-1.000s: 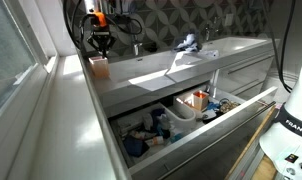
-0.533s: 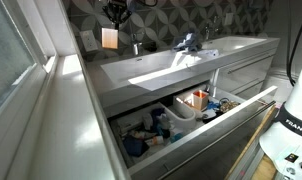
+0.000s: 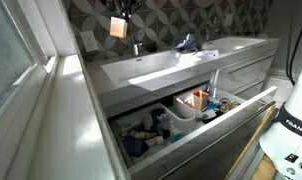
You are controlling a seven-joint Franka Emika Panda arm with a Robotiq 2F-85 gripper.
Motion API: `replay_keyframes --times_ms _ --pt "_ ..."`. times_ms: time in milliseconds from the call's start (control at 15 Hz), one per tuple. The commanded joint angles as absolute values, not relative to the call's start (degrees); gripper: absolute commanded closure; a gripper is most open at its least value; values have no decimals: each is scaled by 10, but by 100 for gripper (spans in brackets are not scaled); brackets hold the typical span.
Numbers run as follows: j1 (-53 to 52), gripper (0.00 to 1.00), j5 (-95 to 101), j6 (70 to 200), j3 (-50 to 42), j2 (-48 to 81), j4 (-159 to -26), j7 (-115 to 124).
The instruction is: Pick up the orange and white box on the bathroom counter and put it next to the left tap on the bathroom counter
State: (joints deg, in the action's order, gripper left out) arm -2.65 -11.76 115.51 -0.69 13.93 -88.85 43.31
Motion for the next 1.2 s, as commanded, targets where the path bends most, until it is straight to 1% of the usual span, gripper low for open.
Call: replay_keyframes --times_ms 0,400,467,667,1133 --pt "-27 97 -116 1154 -7 144 -883 438" --pt "-27 97 -116 1153 -7 147 -882 435" --pt "-34 99 -111 1196 -10 153 -885 469" --pt "-50 99 -79 1245 -20 195 -843 579" --pt "-101 99 31 1240 -56 300 -737 850"
